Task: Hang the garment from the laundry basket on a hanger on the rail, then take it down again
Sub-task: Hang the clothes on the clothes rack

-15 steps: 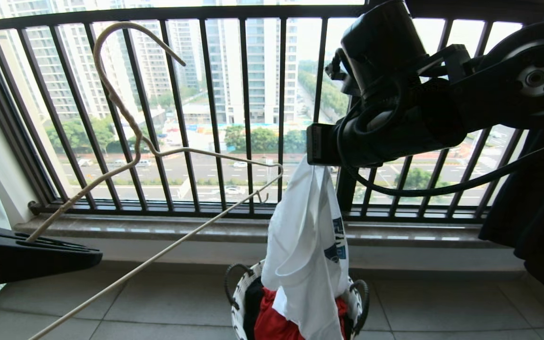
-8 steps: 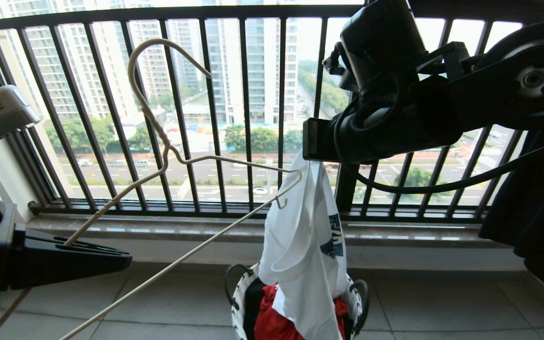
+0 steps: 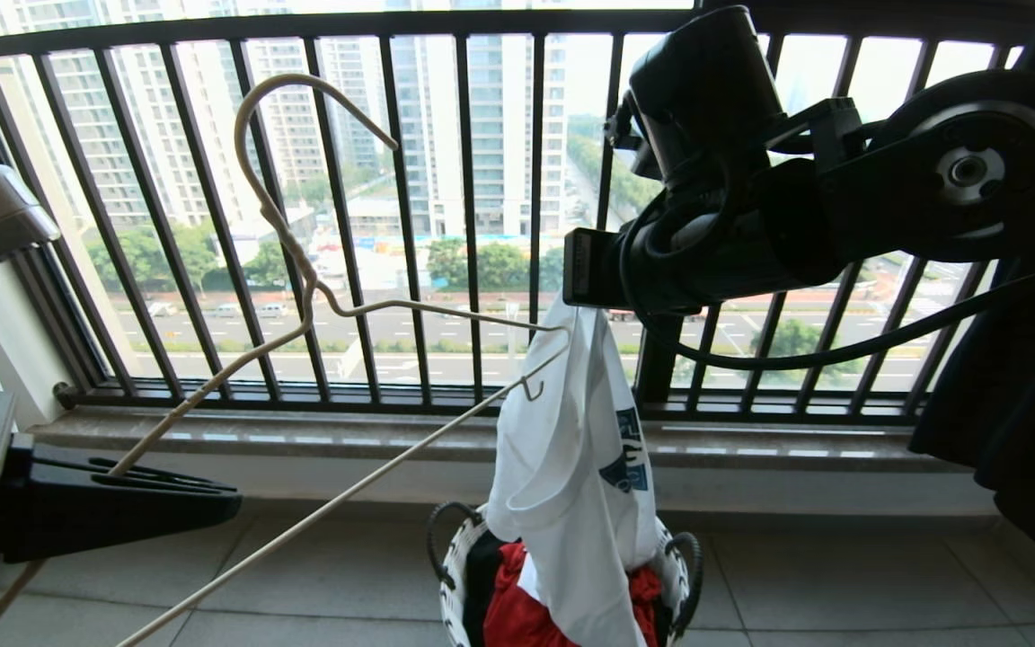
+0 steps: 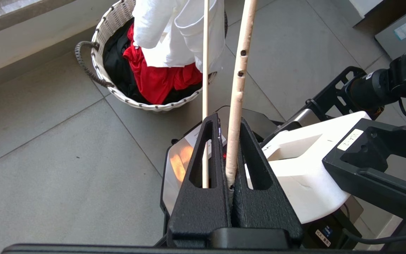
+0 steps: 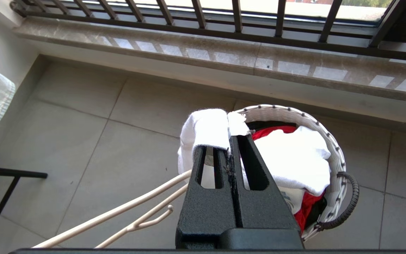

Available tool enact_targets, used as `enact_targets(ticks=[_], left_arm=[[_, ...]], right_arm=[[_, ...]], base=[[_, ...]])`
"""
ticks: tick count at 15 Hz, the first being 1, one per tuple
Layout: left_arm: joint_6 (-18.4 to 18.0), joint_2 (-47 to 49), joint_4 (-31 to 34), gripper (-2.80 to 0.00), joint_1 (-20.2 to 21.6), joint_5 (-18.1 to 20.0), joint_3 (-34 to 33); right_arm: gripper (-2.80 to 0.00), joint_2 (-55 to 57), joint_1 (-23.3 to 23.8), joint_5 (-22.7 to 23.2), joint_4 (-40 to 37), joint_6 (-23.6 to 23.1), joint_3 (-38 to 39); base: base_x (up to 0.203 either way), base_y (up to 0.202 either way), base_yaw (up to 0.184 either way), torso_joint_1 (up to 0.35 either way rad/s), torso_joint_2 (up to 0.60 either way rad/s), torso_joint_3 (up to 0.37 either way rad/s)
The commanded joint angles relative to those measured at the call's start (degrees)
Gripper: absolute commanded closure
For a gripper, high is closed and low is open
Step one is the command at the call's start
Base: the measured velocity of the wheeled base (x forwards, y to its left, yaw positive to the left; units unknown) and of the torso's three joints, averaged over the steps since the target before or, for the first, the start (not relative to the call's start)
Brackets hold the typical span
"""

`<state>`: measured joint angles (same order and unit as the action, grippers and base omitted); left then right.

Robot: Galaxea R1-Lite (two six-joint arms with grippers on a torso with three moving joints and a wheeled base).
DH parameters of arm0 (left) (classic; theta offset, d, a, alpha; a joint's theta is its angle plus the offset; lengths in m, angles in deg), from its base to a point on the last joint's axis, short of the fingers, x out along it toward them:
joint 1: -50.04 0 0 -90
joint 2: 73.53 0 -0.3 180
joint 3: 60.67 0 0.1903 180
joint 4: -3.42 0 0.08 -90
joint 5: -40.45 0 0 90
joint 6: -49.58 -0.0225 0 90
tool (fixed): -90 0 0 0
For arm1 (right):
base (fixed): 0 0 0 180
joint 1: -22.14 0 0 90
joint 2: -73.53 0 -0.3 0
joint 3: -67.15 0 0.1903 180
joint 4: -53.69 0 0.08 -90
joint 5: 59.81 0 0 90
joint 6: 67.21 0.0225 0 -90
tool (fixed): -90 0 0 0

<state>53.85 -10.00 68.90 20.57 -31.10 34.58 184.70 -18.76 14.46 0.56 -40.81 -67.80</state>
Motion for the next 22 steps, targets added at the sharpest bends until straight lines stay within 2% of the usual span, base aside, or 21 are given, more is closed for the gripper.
enact_targets(ticks=[1, 3, 15, 22], left_arm=[[0.0, -0.5, 0.3, 0.00, 0.0, 0.1, 0.0], [-0.2, -0.7, 0.3, 0.00, -0.1, 0.2, 0.1], [-0.1, 0.6, -0.3, 0.00, -0.4, -0.1, -0.3], [0.7, 2.4, -1.5, 0.00, -0.4, -0.1, -0.2]], right_arm=[[0.00, 0.9, 0.7, -0.2, 1.0, -0.2, 0.0], [0.00, 1.5, 1.6, -0.2, 2.5, -1.4, 0.0], [0.00, 2.0, 1.8, 0.0, 4.2, -1.5, -0.3], [0.00, 1.9, -1.2, -0.2, 4.4, -1.2, -0.3]], base=[[0.000, 0.000, 0.000, 0.000, 0.00, 0.000], [0.000, 0.000, 0.000, 0.000, 0.00, 0.000], [0.000, 0.000, 0.000, 0.000, 0.00, 0.000], [0.000, 0.000, 0.000, 0.000, 0.00, 0.000]])
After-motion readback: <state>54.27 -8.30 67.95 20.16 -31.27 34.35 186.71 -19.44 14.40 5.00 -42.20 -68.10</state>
